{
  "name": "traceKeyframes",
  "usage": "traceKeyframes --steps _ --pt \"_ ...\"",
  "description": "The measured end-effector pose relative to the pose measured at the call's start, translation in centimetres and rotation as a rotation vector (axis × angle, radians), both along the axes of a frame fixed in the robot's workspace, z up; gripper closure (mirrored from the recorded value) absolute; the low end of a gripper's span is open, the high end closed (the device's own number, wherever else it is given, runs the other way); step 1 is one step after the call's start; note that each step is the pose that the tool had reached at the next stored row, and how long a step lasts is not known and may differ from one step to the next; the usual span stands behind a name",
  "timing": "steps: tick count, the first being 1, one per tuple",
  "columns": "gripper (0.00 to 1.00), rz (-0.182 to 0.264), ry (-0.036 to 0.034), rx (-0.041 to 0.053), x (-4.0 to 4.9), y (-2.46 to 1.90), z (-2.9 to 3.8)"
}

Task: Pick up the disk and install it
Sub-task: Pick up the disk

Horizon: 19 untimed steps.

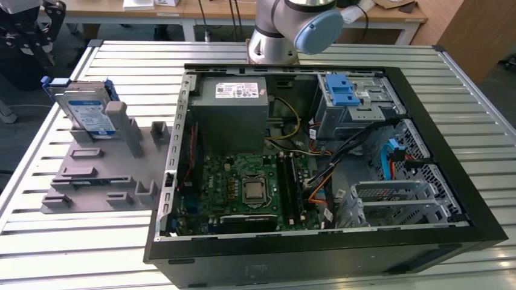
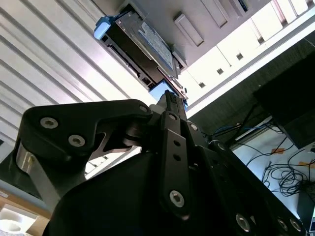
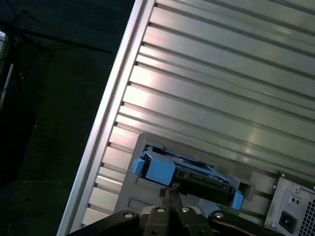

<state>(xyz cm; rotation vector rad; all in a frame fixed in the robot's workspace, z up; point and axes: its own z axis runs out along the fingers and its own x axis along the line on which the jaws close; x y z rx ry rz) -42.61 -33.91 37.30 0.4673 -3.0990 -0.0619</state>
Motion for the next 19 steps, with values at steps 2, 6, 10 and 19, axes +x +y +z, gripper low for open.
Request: traceKeyframes --steps 2,6,10,19 --pt "0.89 0.001 0.0000 0.0000 0.00 0.00 0.00" --pt "0.89 0.025 -0.0002 0.0001 0.00 0.00 -0.01" --pt "0.89 0.097 -0.0001 0.0000 0.00 0.00 -0.01" --pt "0.89 0.253 -0.0001 0.0000 0.01 0.00 -0.06"
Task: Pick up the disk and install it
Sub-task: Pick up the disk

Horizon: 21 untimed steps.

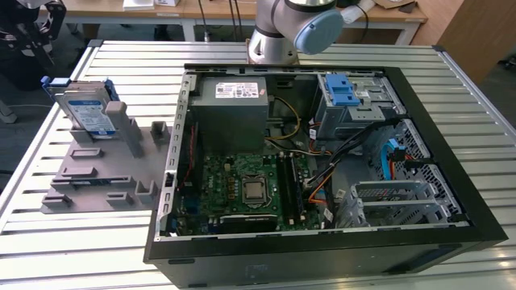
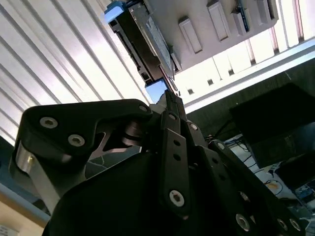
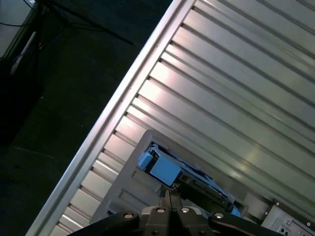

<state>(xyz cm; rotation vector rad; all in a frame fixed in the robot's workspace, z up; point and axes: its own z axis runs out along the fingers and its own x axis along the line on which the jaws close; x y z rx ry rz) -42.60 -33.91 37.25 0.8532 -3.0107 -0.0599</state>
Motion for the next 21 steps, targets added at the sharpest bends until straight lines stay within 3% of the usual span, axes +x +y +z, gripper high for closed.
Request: traceKeyframes --steps 9,21 --pt "0.89 0.153 -0.0021 -0.0002 0.00 0.00 -0.07" --pt "0.89 0.321 -0.0132 -0.0008 0.00 0.00 -0.12"
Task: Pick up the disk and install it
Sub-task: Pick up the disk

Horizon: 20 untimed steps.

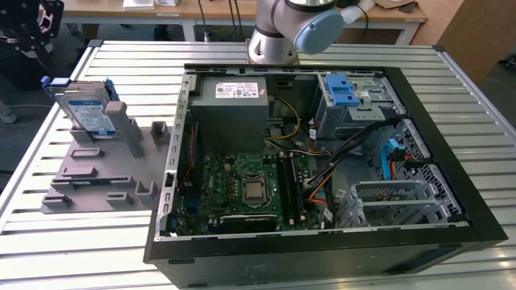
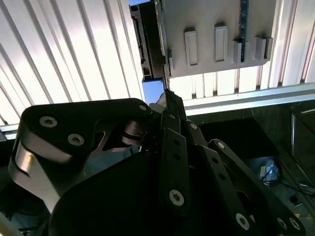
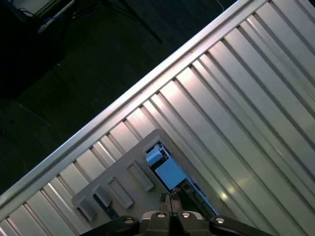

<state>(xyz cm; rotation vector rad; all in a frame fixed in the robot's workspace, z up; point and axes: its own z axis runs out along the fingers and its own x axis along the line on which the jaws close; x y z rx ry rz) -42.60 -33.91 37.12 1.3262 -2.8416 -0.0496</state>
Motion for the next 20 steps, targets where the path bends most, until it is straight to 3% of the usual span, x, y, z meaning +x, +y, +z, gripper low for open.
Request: traceKeyframes --steps 20 --pt "0.89 0.270 -0.0086 0.0003 0.00 0.00 -0.05"
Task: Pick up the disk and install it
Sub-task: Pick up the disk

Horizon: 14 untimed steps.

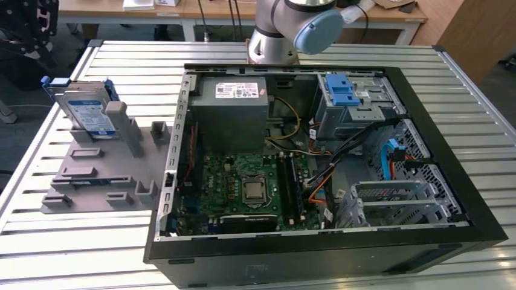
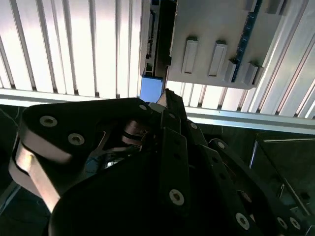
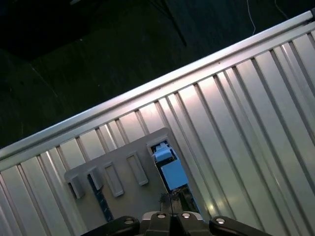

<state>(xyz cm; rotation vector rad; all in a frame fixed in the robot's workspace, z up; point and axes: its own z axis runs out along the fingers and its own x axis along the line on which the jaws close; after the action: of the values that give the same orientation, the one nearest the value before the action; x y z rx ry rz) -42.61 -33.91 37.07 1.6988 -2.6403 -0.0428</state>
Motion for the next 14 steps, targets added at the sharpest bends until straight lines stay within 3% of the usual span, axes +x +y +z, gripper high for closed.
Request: traceKeyframes --steps 14 --pt "0.89 0.183 -0.0011 0.0000 0.00 0.00 -0.01"
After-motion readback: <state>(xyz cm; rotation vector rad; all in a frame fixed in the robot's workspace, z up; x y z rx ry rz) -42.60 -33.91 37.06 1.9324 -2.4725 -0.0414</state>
